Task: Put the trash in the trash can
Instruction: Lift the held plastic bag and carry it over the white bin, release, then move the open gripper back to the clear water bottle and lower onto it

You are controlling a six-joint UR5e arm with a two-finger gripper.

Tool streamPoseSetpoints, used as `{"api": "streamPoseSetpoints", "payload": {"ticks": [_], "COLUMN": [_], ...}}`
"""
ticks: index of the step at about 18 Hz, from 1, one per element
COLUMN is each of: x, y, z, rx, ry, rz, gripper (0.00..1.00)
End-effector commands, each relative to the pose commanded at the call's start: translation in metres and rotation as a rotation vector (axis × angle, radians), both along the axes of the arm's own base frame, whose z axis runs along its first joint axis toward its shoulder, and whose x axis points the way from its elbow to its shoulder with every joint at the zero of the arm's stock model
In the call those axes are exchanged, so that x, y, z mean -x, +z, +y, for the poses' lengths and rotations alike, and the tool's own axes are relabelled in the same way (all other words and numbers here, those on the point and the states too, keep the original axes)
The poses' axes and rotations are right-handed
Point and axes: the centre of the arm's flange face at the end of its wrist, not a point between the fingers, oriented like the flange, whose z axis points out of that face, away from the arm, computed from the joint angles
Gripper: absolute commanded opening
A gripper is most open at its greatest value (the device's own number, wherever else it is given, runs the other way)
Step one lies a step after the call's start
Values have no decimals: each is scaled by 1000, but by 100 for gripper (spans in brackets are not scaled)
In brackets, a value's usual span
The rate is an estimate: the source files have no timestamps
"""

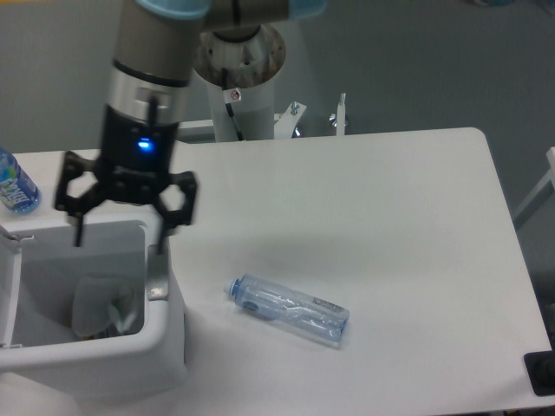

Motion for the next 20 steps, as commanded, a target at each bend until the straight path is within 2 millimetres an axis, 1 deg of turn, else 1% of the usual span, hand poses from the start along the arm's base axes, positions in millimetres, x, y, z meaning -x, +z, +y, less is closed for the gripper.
{"api": "streamPoseSetpoints", "payload": {"ticks": [1,2,3,5,7,9,12,17,19,20], "x": [25,45,57,64,73,85,97,113,129,135], "y": [-12,-29,-47,-82,-123,-154,-205,-261,-291,-302], "z": [-12,-23,-31,-39,-35,-28,-18,-12,-12,-9], "rx": [29,67,106,168,219,265,330,392,435,454], "ry": [88,157,204,230,232,239,236,236,247,250], "rz": [-15,-28,-40,-71,-118,-142,-188,-241,-252,-247], "gripper": [100,100,100,100,100,100,100,100,100,100]}}
